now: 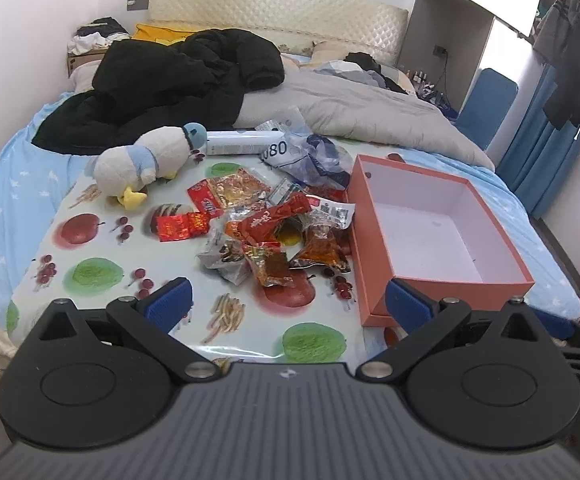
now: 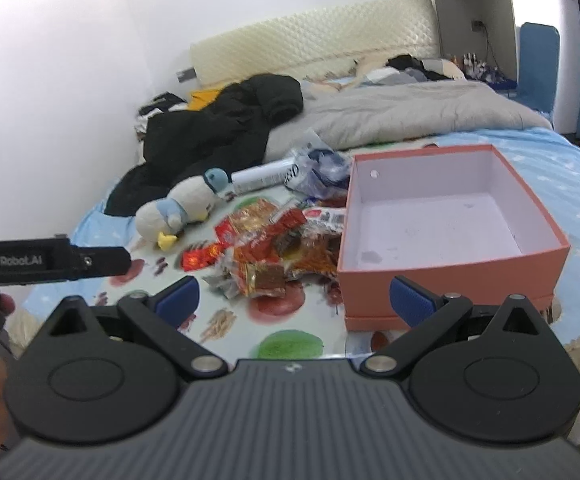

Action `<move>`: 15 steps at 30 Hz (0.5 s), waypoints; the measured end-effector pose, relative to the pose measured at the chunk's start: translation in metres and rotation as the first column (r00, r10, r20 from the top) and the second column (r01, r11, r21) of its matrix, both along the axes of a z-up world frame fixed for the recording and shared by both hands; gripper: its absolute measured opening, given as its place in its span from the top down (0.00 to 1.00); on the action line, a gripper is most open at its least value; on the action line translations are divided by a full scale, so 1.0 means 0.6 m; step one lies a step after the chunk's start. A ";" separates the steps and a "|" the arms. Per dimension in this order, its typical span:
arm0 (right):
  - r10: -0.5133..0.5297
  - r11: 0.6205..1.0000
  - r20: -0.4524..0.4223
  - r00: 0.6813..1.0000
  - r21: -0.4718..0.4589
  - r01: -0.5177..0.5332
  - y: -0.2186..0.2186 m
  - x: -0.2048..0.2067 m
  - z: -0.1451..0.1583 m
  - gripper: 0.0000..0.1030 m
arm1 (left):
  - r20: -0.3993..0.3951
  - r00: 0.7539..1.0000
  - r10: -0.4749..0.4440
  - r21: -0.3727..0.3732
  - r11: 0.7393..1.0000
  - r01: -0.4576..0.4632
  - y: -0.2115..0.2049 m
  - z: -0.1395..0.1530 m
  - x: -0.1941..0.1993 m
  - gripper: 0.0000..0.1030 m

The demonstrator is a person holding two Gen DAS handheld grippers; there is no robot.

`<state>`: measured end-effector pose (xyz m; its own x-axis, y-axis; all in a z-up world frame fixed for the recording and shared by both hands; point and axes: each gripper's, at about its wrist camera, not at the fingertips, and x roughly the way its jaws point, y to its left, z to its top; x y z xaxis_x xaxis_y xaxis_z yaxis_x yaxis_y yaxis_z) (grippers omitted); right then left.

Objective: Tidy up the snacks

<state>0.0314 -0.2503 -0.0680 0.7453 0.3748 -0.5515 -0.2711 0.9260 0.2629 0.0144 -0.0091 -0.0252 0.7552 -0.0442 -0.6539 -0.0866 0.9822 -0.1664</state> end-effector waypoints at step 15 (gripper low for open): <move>0.058 0.998 -0.028 0.998 -0.020 -0.059 0.033 0.046 -0.039 0.01 | -0.075 0.997 -0.006 0.004 1.000 0.007 0.037 -0.075 0.109 0.00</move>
<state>0.0589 -0.2303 -0.0914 0.7069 0.4056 -0.5794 -0.3178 0.9140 0.2522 0.0796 0.0131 -0.0701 0.7038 -0.0459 -0.7089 -0.0922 0.9836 -0.1552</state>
